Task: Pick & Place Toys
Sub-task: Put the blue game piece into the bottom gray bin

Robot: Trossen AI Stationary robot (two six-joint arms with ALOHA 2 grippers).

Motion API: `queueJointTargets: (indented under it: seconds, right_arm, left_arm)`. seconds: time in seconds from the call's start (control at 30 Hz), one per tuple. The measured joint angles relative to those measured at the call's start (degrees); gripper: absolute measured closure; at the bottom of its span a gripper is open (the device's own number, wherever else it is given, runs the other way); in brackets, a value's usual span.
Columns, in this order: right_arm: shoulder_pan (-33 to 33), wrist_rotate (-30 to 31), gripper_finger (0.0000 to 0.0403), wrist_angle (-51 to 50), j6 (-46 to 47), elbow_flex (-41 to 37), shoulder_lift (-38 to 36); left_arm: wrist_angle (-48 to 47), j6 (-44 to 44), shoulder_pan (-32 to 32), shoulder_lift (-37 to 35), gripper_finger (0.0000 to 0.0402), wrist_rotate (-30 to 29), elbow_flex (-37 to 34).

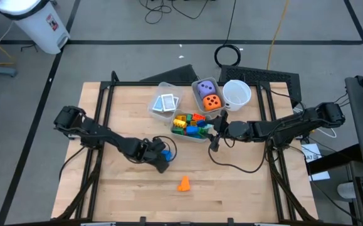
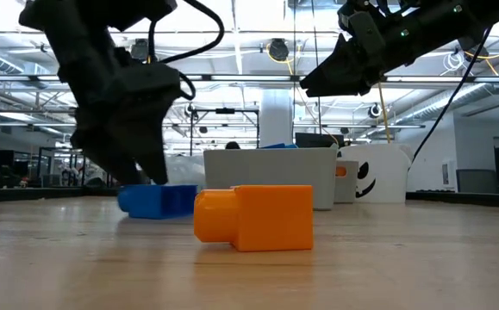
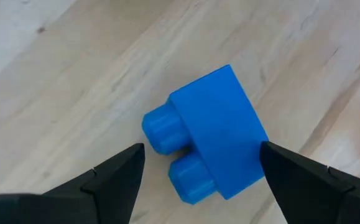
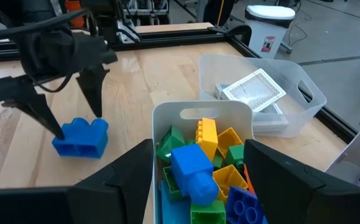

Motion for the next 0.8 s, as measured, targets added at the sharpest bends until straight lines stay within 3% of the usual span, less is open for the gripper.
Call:
queueJointTargets:
  seconds: [0.3, 0.57, 0.8]
  right_arm:
    - [0.0, 0.0, 0.0177, 0.5, 0.0, 0.0, 0.0]
    - [0.1, 0.0, 0.0177, 0.0, 0.0, 0.0, 0.0]
    - [0.1, 0.0, 0.0177, -0.5, 1.5, 0.0, 0.0]
  left_arm:
    - [-26.8, 4.4, 0.0, -0.1, 0.0080, 1.9, 12.1]
    - [-27.0, -1.1, 0.0, -0.4, 0.0080, 2.7, 15.4]
    - [-24.9, 4.0, -0.2, -0.4, 0.0080, 3.9, 11.9]
